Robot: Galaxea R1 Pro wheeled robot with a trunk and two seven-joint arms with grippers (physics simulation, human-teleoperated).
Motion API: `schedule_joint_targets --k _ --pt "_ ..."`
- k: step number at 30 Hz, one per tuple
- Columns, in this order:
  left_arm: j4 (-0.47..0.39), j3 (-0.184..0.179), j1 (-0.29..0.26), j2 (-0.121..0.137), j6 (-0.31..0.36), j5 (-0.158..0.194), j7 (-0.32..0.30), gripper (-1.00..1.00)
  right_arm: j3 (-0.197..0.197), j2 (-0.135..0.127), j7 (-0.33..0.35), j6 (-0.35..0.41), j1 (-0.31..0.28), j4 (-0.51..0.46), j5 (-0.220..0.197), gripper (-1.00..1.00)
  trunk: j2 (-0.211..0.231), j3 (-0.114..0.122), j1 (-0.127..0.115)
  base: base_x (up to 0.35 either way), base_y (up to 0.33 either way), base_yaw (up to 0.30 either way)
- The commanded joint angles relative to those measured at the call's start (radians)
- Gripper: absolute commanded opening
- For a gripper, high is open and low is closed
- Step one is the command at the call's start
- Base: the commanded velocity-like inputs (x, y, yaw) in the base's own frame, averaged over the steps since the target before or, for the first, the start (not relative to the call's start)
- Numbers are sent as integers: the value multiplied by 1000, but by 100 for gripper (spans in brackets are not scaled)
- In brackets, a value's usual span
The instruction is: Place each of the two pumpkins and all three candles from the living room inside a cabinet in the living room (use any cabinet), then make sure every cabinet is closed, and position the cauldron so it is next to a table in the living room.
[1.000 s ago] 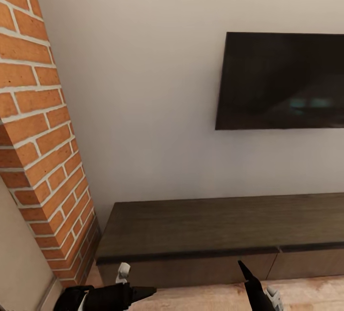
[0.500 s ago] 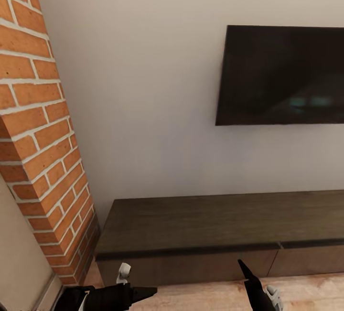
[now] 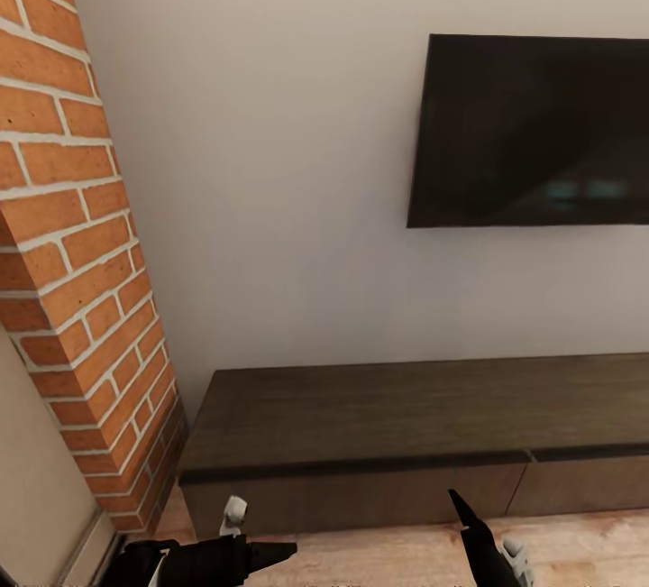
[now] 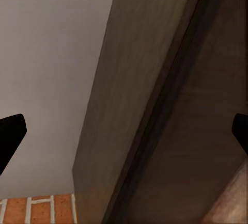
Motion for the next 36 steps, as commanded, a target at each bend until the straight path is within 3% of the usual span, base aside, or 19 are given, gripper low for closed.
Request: schedule_joint_targets --k 1,6,10,14,19,23,36 --pt "0 0 0 0 11 2 -2 100 -3 0 4 12 -1 1 -11 100 -8 -4 4 0 0 0" --pt "0 0 0 0 11 2 -2 100 -5 1 5 17 -1 2 -23 100 -43 -20 23 0 0 0" --pt "0 0 0 1 11 2 -2 100 -5 1 8 17 -1 2 -72 100 -71 -32 38 0 0 0" --pt "0 0 0 1 11 2 -2 100 -5 1 10 18 -1 2 -89 100 -99 -45 54 0 0 0" --pt "0 0 1 2 11 2 -2 100 -5 -1 89 26 -1 6 -127 100 -134 -61 73 0 0 0" --pt "0 0 1 2 11 2 -2 100 -4 -2 116 74 -1 11 -169 100 -162 -73 88 0 0 0" --pt "0 0 1 2 11 2 -4 100 -4 -2 118 101 -1 12 -178 100 -253 -114 138 0 0 0"
